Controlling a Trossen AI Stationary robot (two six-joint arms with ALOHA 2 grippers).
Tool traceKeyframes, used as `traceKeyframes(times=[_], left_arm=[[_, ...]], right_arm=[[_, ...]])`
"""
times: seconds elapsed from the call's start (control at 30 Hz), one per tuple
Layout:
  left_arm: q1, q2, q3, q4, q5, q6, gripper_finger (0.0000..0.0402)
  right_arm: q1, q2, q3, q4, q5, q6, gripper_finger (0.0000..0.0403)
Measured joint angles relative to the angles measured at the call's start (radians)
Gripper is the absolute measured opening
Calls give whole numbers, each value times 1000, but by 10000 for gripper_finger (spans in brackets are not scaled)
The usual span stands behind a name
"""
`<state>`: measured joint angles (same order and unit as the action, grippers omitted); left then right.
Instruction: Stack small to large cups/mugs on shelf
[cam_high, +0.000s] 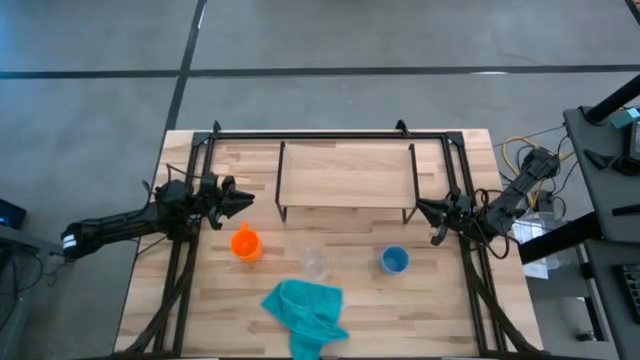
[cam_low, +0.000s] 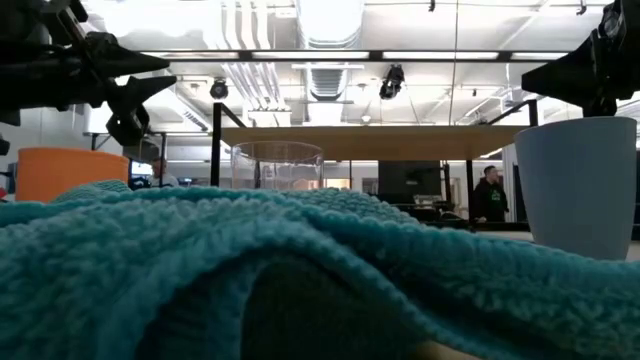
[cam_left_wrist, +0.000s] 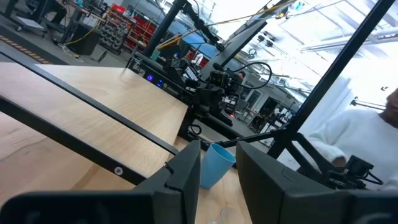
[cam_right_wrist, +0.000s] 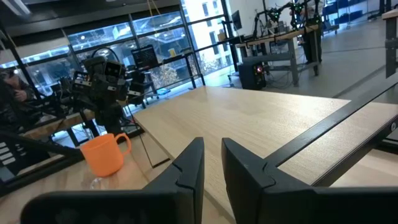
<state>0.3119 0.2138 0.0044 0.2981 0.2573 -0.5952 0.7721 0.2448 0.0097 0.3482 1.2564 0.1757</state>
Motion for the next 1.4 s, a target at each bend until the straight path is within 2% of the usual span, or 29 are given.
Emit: traceKeyframes(times=[0.87, 1.07, 1.2, 1.4], left_arm=[[0, 0, 0, 0, 0, 0, 89], [0, 0, 0, 0, 0, 0, 89], [0, 0, 0, 0, -5, 0, 89], [0, 0, 0, 0, -8, 0, 89]], right_arm=[[0, 0, 0, 2, -1, -10, 52], [0, 0, 0, 2, -2, 134, 52], [0, 0, 0, 5, -3, 169, 52], [0, 0, 0, 8, -7, 377, 52]])
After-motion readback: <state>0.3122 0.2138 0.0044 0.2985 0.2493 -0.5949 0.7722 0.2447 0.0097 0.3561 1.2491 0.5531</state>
